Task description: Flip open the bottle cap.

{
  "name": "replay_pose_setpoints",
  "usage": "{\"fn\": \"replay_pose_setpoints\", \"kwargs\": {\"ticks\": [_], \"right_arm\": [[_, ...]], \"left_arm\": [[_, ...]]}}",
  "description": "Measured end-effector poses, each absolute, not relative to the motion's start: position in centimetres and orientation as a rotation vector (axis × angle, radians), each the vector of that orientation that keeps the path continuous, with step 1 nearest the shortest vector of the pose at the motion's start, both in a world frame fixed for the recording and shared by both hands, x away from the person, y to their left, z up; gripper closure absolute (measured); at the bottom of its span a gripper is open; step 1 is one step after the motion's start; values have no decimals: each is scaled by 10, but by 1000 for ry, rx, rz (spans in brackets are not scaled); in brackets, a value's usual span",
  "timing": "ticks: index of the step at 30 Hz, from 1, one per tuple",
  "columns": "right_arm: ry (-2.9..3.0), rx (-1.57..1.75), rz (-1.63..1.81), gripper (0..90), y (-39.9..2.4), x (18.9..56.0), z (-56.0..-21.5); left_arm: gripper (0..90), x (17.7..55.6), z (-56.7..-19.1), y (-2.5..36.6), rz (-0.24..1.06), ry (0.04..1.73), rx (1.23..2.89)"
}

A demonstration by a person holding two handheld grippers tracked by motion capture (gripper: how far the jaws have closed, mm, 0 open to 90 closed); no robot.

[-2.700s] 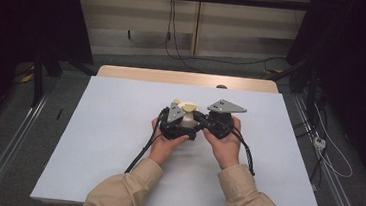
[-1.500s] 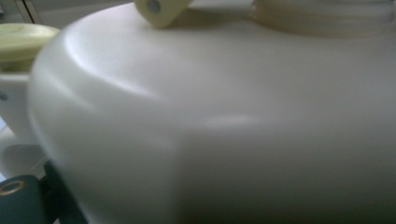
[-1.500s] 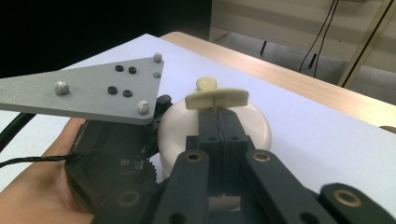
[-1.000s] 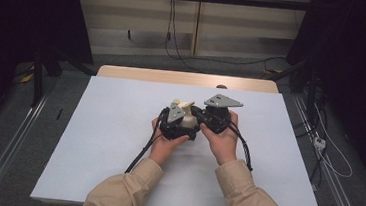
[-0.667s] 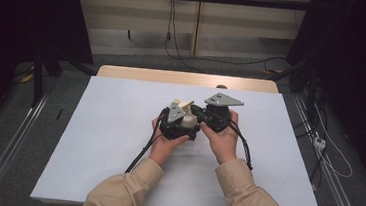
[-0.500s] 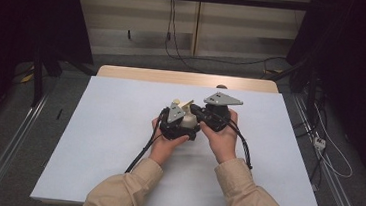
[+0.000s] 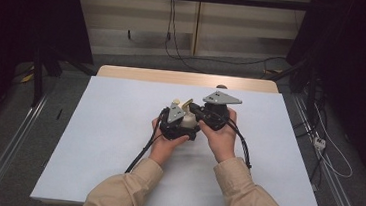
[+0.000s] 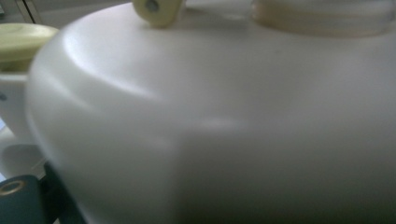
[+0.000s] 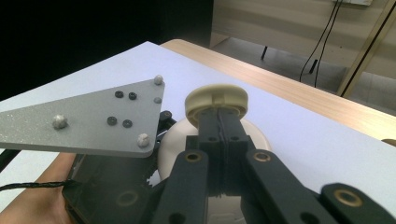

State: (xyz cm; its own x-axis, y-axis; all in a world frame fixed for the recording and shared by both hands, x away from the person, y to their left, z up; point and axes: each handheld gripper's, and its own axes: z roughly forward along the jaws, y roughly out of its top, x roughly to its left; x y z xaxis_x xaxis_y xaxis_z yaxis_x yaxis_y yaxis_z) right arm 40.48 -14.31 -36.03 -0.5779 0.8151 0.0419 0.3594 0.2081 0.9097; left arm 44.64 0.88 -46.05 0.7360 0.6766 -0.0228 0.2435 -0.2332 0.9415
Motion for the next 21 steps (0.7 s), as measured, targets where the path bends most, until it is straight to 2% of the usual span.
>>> {"fn": "replay_pose_setpoints", "kwargs": {"ticks": [21], "right_arm": [[2032, 1078, 1341, 899, -140, 408, -358]], "left_arm": [[51, 446, -461, 8, 482, 720, 1803]]}}
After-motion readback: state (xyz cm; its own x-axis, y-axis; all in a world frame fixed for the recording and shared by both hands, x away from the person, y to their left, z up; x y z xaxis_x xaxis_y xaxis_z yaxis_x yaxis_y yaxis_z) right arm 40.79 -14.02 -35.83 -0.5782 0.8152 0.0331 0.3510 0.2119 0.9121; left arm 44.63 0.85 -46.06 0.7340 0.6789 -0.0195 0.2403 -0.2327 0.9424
